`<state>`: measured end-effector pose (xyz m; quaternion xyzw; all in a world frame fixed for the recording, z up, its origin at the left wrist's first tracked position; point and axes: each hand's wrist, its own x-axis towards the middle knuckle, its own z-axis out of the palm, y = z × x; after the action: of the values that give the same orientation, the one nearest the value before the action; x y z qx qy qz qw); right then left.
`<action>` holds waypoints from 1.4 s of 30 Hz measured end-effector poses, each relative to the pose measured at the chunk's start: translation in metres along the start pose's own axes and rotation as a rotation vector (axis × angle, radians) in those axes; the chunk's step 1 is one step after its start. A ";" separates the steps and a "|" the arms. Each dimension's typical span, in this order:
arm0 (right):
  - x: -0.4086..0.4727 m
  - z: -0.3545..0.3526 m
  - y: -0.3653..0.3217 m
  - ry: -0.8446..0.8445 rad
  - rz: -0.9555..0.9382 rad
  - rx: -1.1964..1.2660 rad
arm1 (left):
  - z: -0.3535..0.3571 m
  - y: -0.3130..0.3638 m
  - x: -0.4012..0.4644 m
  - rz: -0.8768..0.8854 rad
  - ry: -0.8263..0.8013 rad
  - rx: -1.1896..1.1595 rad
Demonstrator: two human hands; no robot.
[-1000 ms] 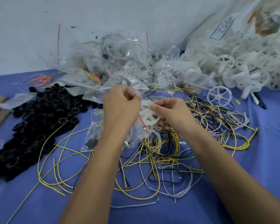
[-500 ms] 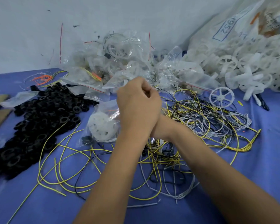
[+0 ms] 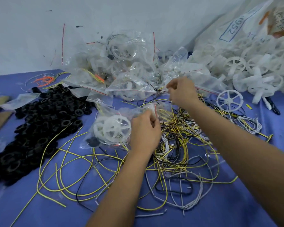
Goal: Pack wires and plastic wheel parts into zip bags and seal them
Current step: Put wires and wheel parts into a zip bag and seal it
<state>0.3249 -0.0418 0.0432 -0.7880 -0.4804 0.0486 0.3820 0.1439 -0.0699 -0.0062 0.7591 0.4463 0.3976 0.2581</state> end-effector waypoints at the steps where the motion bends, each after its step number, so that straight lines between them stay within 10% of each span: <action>1: 0.013 -0.001 0.006 0.008 -0.046 -0.192 | 0.002 -0.001 0.000 -0.001 -0.019 0.007; 7: 0.048 0.009 0.033 -0.251 -0.121 -0.654 | 0.001 -0.007 0.001 0.016 -0.012 -0.120; 14: 0.044 0.000 0.031 -0.067 -0.134 -0.565 | -0.003 -0.011 0.003 -0.032 0.048 -0.215; 19: 0.034 -0.014 0.034 0.192 0.027 0.003 | -0.004 -0.014 0.003 -0.061 0.090 -0.227; 25: 0.000 -0.026 0.014 0.032 0.502 1.460 | -0.004 -0.013 0.003 -0.064 0.124 -0.233; 42: -0.062 -0.016 0.015 -0.239 0.359 1.363 | -0.009 -0.013 0.003 -0.100 0.223 -0.303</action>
<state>0.3097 -0.1037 0.0265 -0.4303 -0.2447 0.4860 0.7202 0.1312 -0.0608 -0.0096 0.6394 0.4444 0.5287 0.3379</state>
